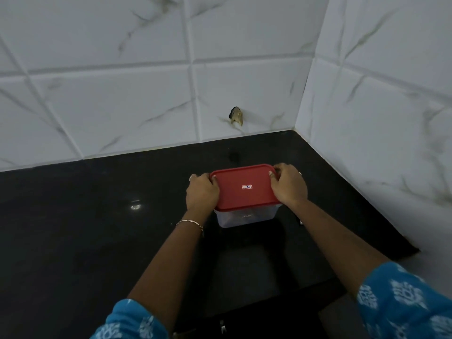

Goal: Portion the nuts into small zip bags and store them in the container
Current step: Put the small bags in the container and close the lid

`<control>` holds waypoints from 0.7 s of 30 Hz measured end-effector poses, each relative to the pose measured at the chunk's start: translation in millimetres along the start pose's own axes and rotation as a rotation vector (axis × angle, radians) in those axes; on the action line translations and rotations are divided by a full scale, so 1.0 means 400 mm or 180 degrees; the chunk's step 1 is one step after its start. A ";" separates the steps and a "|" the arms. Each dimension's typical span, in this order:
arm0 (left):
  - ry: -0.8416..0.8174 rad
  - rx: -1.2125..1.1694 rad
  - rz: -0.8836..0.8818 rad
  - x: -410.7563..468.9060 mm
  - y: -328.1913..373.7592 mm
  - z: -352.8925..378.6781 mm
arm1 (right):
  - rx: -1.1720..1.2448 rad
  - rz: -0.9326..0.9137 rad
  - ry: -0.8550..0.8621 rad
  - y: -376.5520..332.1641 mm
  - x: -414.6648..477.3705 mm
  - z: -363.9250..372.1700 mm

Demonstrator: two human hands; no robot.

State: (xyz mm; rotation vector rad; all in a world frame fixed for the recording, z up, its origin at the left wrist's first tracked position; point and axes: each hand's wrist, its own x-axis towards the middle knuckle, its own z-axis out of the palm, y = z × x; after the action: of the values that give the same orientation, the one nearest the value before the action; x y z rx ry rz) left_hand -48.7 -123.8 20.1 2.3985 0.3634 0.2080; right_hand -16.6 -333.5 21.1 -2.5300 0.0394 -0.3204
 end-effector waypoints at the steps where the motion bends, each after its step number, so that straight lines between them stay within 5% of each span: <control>1: -0.0008 0.0091 -0.0001 0.001 0.000 0.000 | -0.0007 -0.0010 -0.0010 -0.001 -0.001 -0.001; 21: -0.0102 0.2332 0.0538 0.053 0.039 0.005 | -0.0335 -0.0017 -0.0225 0.014 0.016 0.017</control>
State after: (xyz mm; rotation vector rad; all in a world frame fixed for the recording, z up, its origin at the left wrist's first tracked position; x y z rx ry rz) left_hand -25.1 -129.5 30.0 3.1560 0.2445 0.1224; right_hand -8.4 -335.2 14.0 -2.6443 0.0225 -0.2362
